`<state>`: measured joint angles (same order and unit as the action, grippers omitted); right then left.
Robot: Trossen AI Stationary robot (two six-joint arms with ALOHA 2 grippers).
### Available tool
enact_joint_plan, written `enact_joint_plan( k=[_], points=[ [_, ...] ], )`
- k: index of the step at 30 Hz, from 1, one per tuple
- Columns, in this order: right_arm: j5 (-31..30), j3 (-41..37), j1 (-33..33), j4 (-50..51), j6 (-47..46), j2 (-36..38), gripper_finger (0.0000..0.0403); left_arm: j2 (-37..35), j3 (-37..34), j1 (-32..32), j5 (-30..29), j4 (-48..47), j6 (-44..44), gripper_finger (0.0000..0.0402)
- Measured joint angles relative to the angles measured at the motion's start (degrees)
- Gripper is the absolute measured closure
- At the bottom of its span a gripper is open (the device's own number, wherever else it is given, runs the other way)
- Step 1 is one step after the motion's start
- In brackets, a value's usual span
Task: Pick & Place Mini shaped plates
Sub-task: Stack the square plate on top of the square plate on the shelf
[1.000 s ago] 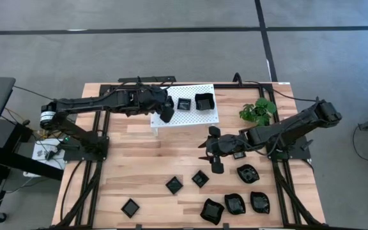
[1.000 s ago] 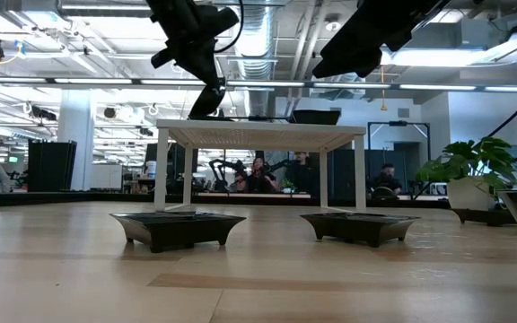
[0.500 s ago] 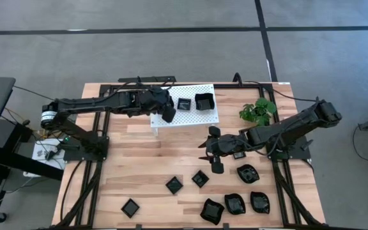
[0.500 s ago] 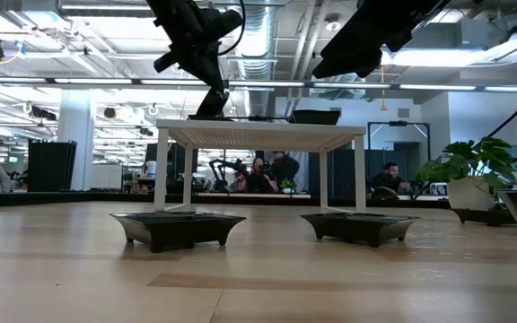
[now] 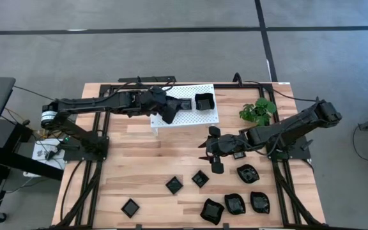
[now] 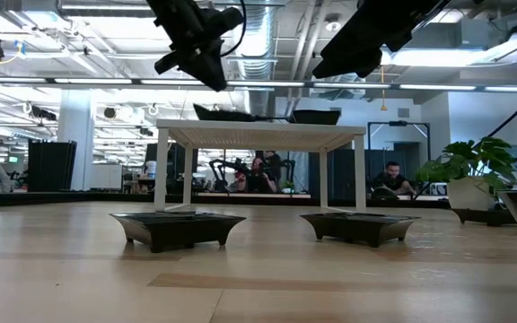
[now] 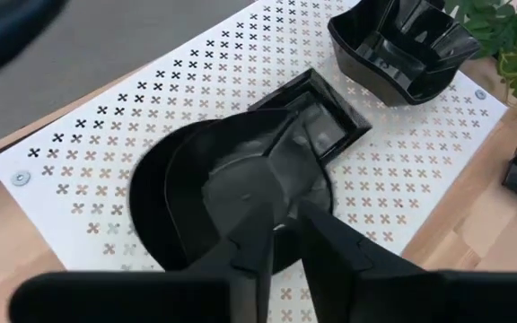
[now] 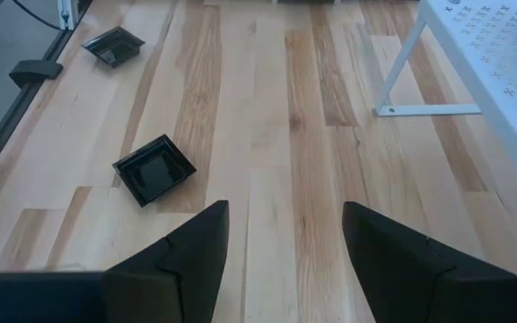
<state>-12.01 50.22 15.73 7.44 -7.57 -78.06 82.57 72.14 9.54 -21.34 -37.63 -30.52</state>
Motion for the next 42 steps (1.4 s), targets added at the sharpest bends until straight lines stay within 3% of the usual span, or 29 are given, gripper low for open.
enact_joint_plan(
  k=[9, 16, 23, 28, 33, 39, 42],
  points=[
    [0.00, 0.00, 0.00, 0.00, 0.02, -0.02, 0.0189, 0.06, 0.00, 0.00, -0.04, 0.55, 2.51, 0.0325],
    [-0.32, 0.01, -0.15, -0.43, 0.18, -0.02, 0.0189, -0.97, -0.04, 0.00, -0.03, 0.52, 12.06, 0.0325],
    [-5.20, 0.07, -1.54, -0.79, -0.16, -0.02, 0.0197, -4.37, -0.04, -0.85, -0.04, -1.49, 19.13, 0.0325],
    [-5.13, 0.07, -1.63, -0.71, -1.95, -0.02, 0.0218, -4.64, -1.93, -1.79, 0.18, -0.83, 19.80, 0.0328],
    [-5.01, 0.07, -1.07, -0.74, -1.95, -0.02, 0.0247, -4.69, -5.78, -3.59, -0.24, -0.55, 19.79, 0.0374],
    [-4.89, 0.07, -1.07, -0.83, -1.59, -0.02, 0.0300, -8.59, -5.78, -11.40, -0.98, 1.65, 19.78, 0.0396],
    [-4.56, 0.07, -1.07, -0.97, -1.41, -0.02, 0.0330, -11.39, -7.06, -17.57, 3.66, 1.79, 19.26, 0.0396]
  ],
)
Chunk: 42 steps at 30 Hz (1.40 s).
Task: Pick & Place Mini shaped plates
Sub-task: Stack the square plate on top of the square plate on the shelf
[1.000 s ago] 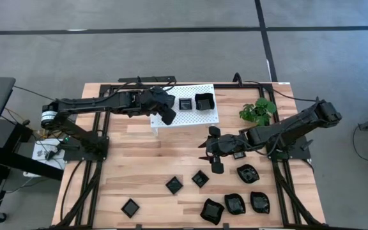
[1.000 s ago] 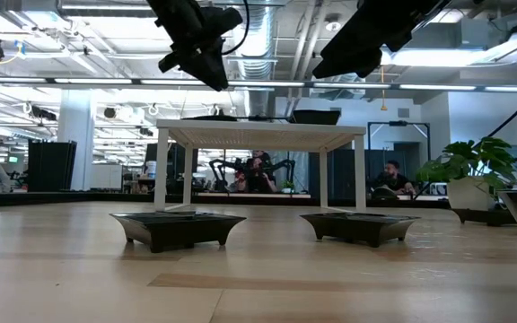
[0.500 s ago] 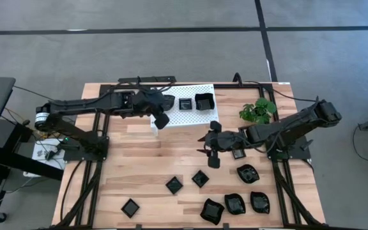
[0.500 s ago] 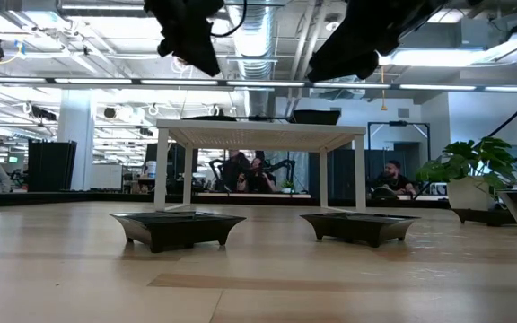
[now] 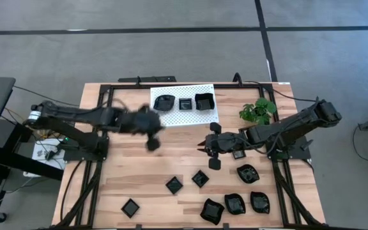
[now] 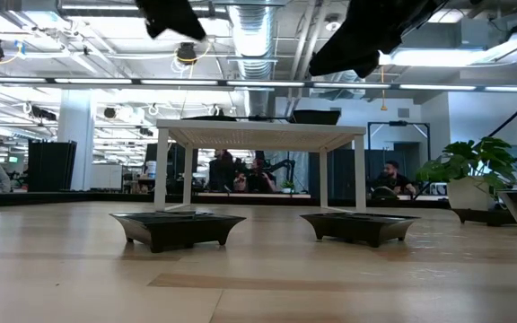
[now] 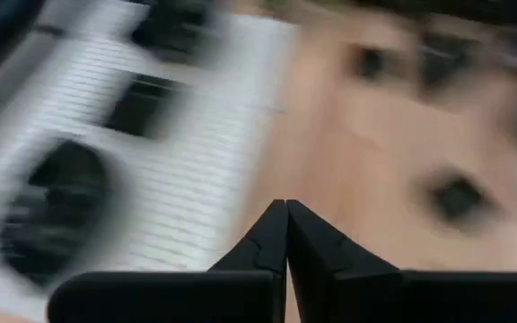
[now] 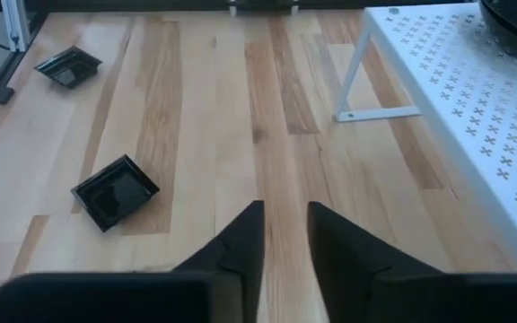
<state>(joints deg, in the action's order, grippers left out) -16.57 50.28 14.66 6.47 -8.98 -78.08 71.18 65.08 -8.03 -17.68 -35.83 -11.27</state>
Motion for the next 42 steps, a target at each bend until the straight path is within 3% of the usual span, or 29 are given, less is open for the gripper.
enact_joint_plan(
  k=[3, 7, 12, 16, 19, 26, 36, 42],
  points=[
    [0.19, -0.01, 0.00, -0.06, 1.49, 0.00, 0.0361, -1.86, -2.95, -7.53, 5.13, 0.11, -6.56, 0.0394],
    [1.98, -0.02, 0.00, -0.61, 3.94, 0.00, 0.0398, -2.60, -7.76, -18.12, 4.74, 0.41, -18.37, 0.0387],
    [4.32, -0.02, 0.00, -4.96, 4.85, 0.00, 0.0391, -1.59, -11.88, -28.75, -0.68, 0.38, -30.15, 0.0368],
    [7.67, -0.03, 0.62, -12.00, 6.59, -2.71, 0.0392, -1.35, -13.82, -33.34, -8.31, 0.25, -32.70, 0.0349],
    [9.21, 0.27, 2.15, -18.41, 9.64, -6.93, 0.0387, -1.40, -14.24, -34.36, -11.43, 0.52, -32.74, 0.0340],
    [8.57, 6.10, 7.17, -19.63, 15.89, -17.20, 0.0337, -1.42, -14.28, -34.23, -12.34, 0.59, -32.22, 0.0335],
    [9.21, 17.12, 11.77, -14.99, 18.13, -33.18, 0.0259, -1.42, -14.28, -34.21, -12.34, 0.57, -32.13, 0.0335],
    [9.04, 21.76, 13.11, -12.55, 18.50, -39.61, 0.0236, -1.42, -14.28, -34.21, -12.32, 0.74, -32.13, 0.0335]
  ],
)
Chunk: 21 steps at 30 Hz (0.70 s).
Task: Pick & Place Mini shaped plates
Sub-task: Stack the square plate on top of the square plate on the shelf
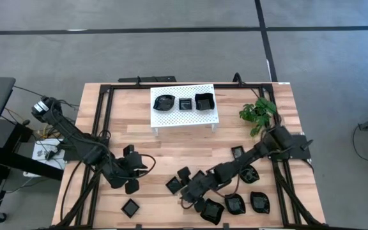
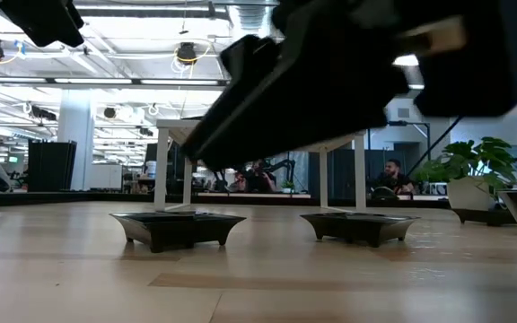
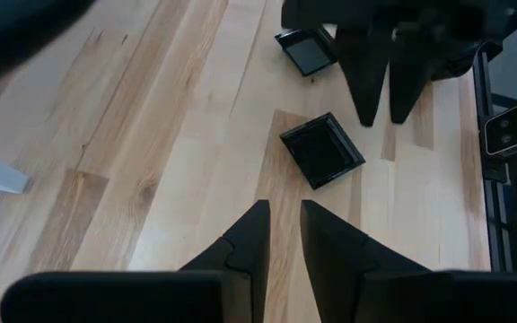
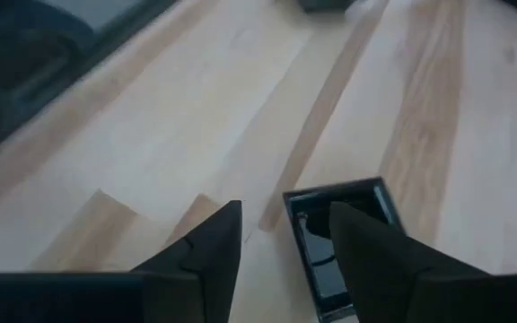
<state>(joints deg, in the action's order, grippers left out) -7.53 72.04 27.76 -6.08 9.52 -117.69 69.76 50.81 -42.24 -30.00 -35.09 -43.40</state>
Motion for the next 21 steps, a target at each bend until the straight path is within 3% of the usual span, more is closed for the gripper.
enact_joint_plan(
  k=[9, 21],
  points=[
    [-1.53, 3.53, -0.81, 2.68, -0.48, -5.78, 0.0258, 0.00, 0.00, 0.00, -0.02, 0.24, 0.02, 0.0335],
    [-3.02, 3.81, -2.03, 3.34, -1.01, -6.16, 0.0312, 0.00, 0.00, 0.00, 0.00, 0.43, 0.02, 0.0335]
  ],
)
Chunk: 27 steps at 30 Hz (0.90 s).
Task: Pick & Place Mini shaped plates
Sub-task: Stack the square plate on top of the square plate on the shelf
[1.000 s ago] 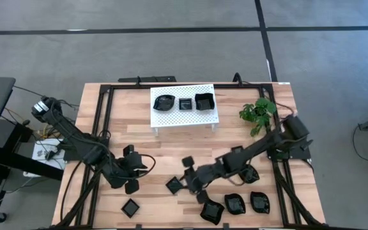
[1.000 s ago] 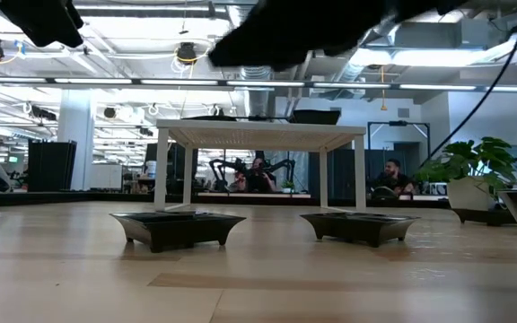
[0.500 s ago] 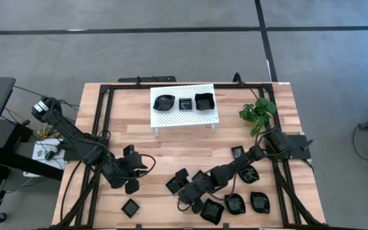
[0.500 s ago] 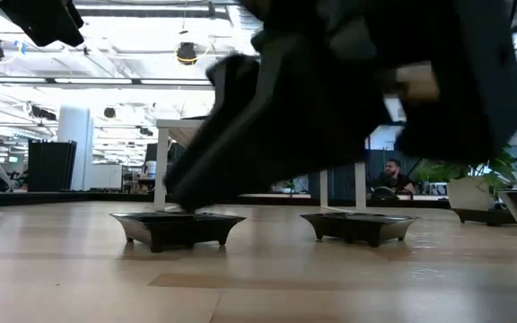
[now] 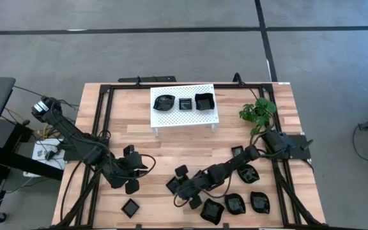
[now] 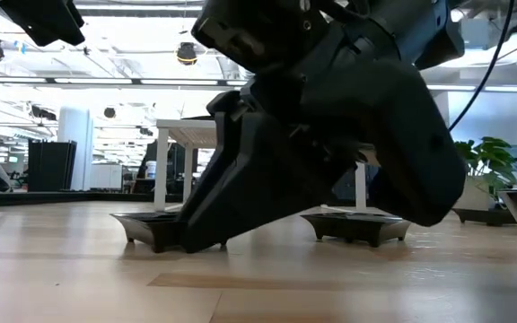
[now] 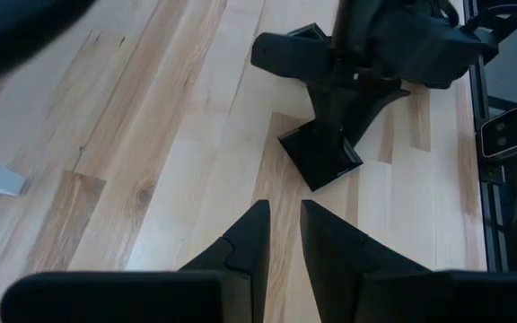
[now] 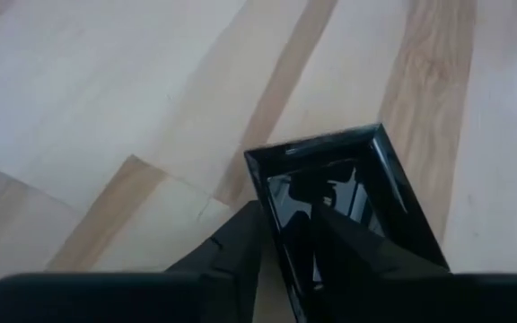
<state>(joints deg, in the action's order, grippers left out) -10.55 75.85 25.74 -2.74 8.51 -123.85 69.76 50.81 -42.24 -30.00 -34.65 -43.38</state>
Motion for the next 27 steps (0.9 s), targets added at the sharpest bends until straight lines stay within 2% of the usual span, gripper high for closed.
enact_joint_plan(
  k=[13, 17, 20, 27],
  points=[
    [-0.26, 0.00, -0.04, 0.79, 0.41, 0.20, 0.0394, 0.00, 0.00, 0.00, 0.01, 0.02, 0.00, 0.0335],
    [-1.41, -0.08, -0.04, 1.67, 1.08, 2.25, 0.0395, 0.00, 0.00, 0.00, 0.00, 0.02, 0.00, 0.0335],
    [-6.41, -0.11, -0.15, 4.17, 2.21, 5.33, 0.0393, 0.00, 0.00, 0.00, 0.01, 0.02, 0.00, 0.0335],
    [-28.64, -0.13, -1.92, 9.54, 15.32, 16.58, 0.0397, 0.00, 0.00, 0.00, 0.00, 0.02, 0.02, 0.0335]
  ],
)
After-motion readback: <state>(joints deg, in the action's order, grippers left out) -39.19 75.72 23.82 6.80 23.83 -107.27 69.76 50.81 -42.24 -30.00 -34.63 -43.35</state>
